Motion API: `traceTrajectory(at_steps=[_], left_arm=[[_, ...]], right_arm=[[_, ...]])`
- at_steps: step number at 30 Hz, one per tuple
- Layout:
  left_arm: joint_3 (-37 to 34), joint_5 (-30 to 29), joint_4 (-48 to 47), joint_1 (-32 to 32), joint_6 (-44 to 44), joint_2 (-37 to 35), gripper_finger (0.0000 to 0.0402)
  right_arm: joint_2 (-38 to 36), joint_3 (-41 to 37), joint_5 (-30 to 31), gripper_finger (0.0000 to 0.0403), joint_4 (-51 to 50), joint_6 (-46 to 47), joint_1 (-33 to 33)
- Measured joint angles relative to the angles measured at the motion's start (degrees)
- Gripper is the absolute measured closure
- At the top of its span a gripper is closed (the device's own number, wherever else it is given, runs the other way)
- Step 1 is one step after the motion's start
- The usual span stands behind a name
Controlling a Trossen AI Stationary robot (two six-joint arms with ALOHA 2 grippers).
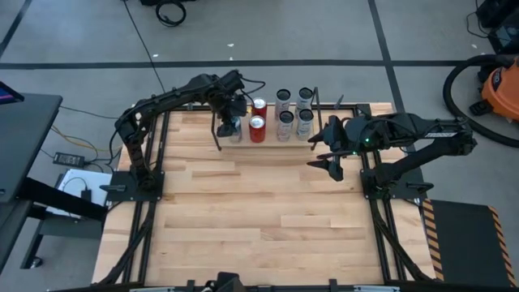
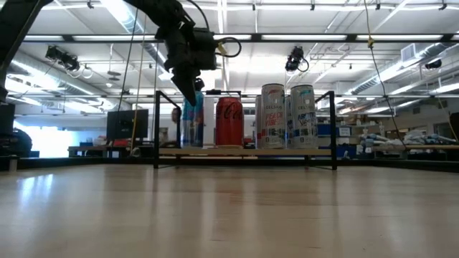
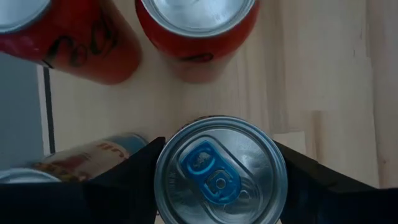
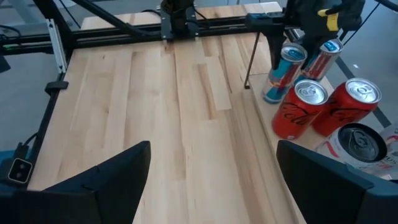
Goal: Place canned beverage on shelf
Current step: Put the blue soda can on the shelf aligned with the other blue soda can
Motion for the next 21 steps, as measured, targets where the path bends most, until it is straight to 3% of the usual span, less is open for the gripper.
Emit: traceTrajectory(at_steps=[14, 21], left_arm=[[0.0, -0.8, -2.3, 1.1, 6.2, 0.0, 0.0162], [0.0, -0.8, -2.4, 3.0, 4.7, -0.1, 0.0161]], right_arm=[[0.0, 0.0, 0.1, 0.0045, -0.3, -0.2, 0.0], [0.0, 0.0, 0.1, 0.0045, -0.3, -0.2, 0.0]])
